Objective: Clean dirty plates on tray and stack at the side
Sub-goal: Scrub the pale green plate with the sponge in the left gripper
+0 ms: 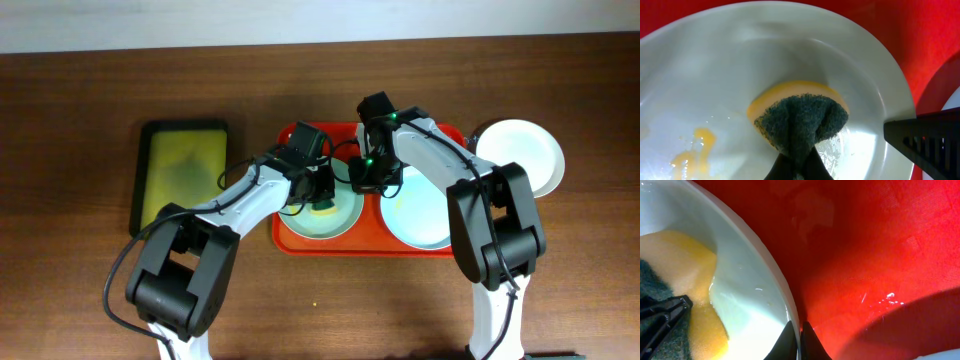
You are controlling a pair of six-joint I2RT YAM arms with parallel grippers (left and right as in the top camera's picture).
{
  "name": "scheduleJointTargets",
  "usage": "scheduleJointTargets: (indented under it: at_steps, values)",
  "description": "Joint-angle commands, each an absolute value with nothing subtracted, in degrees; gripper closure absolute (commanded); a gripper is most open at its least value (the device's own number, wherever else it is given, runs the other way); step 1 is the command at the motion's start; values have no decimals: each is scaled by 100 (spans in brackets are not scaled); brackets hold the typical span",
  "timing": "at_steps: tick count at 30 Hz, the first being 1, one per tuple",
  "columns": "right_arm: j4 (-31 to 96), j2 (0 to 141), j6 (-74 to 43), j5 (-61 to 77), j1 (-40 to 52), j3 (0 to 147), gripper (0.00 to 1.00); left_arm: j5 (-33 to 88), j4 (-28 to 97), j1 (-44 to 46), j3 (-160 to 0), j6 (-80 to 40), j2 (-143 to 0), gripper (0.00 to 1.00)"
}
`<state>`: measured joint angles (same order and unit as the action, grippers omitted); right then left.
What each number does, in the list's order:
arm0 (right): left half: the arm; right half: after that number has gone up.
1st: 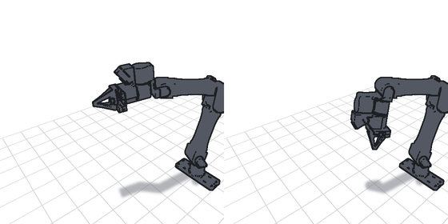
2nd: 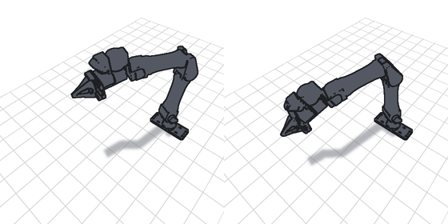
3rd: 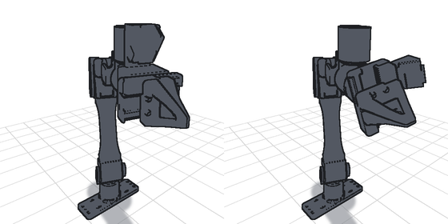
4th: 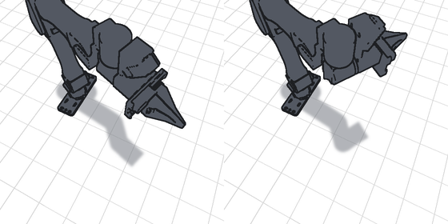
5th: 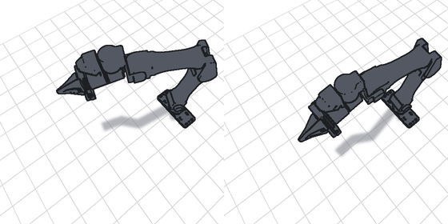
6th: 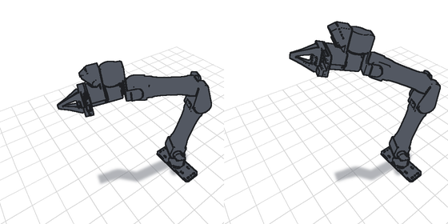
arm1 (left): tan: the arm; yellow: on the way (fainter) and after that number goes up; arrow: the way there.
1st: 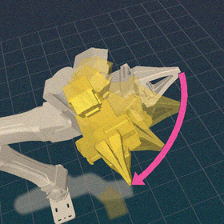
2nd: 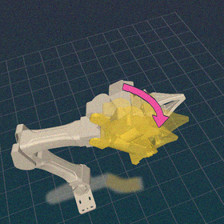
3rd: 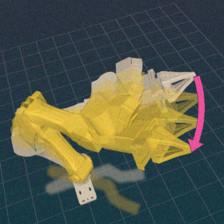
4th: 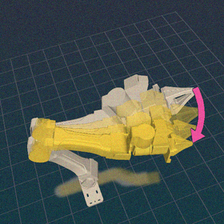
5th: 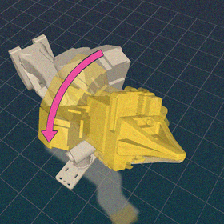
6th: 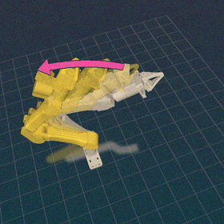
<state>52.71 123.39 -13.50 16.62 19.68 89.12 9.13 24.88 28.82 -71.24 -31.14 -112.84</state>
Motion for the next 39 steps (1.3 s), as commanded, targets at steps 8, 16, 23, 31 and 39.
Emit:
scheduleJointTargets:
  at_steps: [8,16,23,31,39]
  values:
    - [5249,12425,-1382,1610,1946,8866,96,447,2235,3190,-7118,-3173,-11574,100]
    - [5253,12425,-1380,1605,1946,8866,96,-1214,2672,3142,-7120,-3166,-11917,100]
    - [5253,12425,-1380,1588,1946,8866,96,-2591,3461,2716,-7126,-3166,-11198,100]
    - [5251,12425,-1380,1588,1946,8866,96,926,3487,2755,-7111,-2864,-10892,100]
    - [5253,12425,-1380,1588,1949,8866,96,-762,2838,2794,-6158,-2864,-10906,100]
